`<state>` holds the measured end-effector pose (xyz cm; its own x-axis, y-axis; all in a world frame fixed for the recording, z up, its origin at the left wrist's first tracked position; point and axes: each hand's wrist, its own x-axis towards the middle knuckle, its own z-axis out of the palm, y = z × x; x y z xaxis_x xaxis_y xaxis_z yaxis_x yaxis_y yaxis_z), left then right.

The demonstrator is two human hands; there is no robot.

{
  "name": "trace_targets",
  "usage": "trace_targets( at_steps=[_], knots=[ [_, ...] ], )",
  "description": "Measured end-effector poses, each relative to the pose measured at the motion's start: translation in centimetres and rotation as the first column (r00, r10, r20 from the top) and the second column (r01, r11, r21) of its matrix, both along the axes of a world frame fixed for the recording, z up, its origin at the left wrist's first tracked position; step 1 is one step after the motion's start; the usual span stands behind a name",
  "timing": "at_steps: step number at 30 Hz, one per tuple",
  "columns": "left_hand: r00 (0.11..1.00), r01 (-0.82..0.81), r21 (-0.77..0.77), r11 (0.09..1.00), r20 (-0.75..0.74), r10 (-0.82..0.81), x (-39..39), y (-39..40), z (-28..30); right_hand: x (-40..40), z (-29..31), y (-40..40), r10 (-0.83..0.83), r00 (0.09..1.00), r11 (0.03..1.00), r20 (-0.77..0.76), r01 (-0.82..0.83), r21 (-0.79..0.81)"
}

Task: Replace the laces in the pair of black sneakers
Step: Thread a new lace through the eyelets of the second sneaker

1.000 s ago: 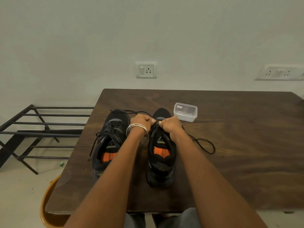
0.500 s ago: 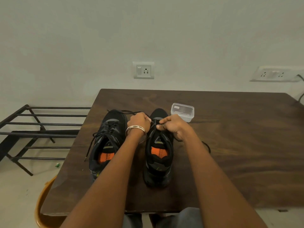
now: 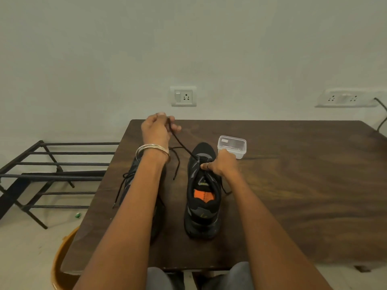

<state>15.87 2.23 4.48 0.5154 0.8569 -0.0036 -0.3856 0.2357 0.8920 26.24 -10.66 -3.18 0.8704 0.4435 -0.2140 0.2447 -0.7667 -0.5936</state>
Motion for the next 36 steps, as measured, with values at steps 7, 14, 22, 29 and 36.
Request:
trace_targets(
  at_steps=[7, 14, 22, 29, 36],
  knots=[
    [0.467, 0.607, 0.473, 0.639, -0.863, 0.195, 1.1, -0.9, -6.6, -1.7, -0.7, -0.2, -0.016, 1.0, 1.0, 0.027, 0.016, 0.009],
    [0.579, 0.463, 0.406, 0.788, -0.812, 0.079, 1.1, -1.5, -8.8, -3.7, -2.2, -0.7, -0.107, 0.993, 0.99, 0.05, 0.102, 0.099],
    [0.99, 0.136, -0.148, 0.98, 0.068, -0.127, 2.0, -1.8, -5.0, -4.3, -3.4, -0.4, -0.144, 0.989, 0.968, 0.022, 0.136, 0.213],
    [0.957, 0.131, 0.247, 0.96, -0.284, -0.058, 1.4, -1.9, -5.0, -4.0, -3.6, -0.5, -0.106, 0.993, 0.968, -0.047, 0.114, 0.225],
    [0.375, 0.589, 0.413, 0.695, -0.901, 0.218, 2.2, -1.4, -9.4, -4.1, -3.4, -0.6, -0.097, 0.994, 0.969, -0.047, 0.106, 0.223]
  ],
)
